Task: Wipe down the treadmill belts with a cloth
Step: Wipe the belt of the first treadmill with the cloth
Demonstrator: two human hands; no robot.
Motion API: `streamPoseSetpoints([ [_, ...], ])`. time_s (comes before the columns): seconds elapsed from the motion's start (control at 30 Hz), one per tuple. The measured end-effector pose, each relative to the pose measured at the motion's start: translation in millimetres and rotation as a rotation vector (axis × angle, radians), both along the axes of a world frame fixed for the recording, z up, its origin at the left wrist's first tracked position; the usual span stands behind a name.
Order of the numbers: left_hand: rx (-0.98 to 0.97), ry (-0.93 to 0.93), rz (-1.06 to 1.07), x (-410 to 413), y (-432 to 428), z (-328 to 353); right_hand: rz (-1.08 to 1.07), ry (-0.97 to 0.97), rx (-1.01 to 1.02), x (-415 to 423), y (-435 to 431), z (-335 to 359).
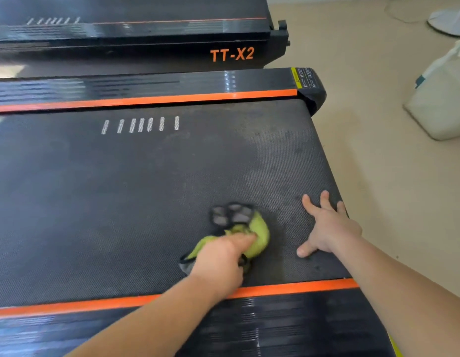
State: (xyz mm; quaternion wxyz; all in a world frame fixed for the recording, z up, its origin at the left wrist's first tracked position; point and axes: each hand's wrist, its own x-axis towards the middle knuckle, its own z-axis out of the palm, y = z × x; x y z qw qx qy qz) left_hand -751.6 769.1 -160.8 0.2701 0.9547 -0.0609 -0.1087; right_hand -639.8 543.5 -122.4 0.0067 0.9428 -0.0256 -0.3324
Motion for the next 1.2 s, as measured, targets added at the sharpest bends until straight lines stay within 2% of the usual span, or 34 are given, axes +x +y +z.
streamPoseSetpoints([
  [0.07,-0.086,0.073,-0.253,-13.7,-5.3,2.0,-0.008,-0.022,0.002,-1.0,-0.3,-1.1],
  [0.13,-0.04,0.114,-0.361,-3.0,22.3,5.2,-0.009,-0.052,0.009,-2.2,-0.5,-3.0],
  [0.23,0.282,-0.066,-0.379,15.5,67.6,7.8,0.013,-0.013,-0.003,-0.7,-2.0,-1.5],
  [0.3,0.367,0.036,-0.316,16.5,73.8,6.8,0.025,-0.005,-0.012,0.3,-2.5,-2.3],
  [0.37,0.343,0.126,-0.271,12.0,56.8,3.4,0.041,-0.009,-0.014,1.3,-3.0,-3.9],
  [0.47,0.249,0.099,-0.236,9.4,7.6,0.6,0.036,-0.018,-0.009,1.4,-3.4,-9.4],
  [0.63,0.07,0.031,-0.39,26.6,-79.2,-8.3,0.072,-0.121,0.003,-0.4,-10.4,-16.6],
  [0.73,0.072,0.002,-0.405,23.5,-65.2,-10.4,0.064,-0.077,-0.005,-0.5,-12.8,-14.6],
  [0.93,0.269,0.111,-0.535,23.0,56.0,6.0,0.06,0.001,-0.03,2.8,-9.2,-10.4],
  [1.0,0.283,0.117,-0.502,16.6,75.7,9.9,0.069,-0.006,-0.032,4.4,-7.6,-12.0],
  [1.1,0.214,0.034,-0.48,12.3,45.2,3.6,0.061,0.001,-0.031,6.2,-6.7,-14.5],
  [1.2,0.139,-0.001,-0.534,24.2,-31.3,-6.9,0.058,-0.038,-0.027,4.9,-8.7,-16.1],
])
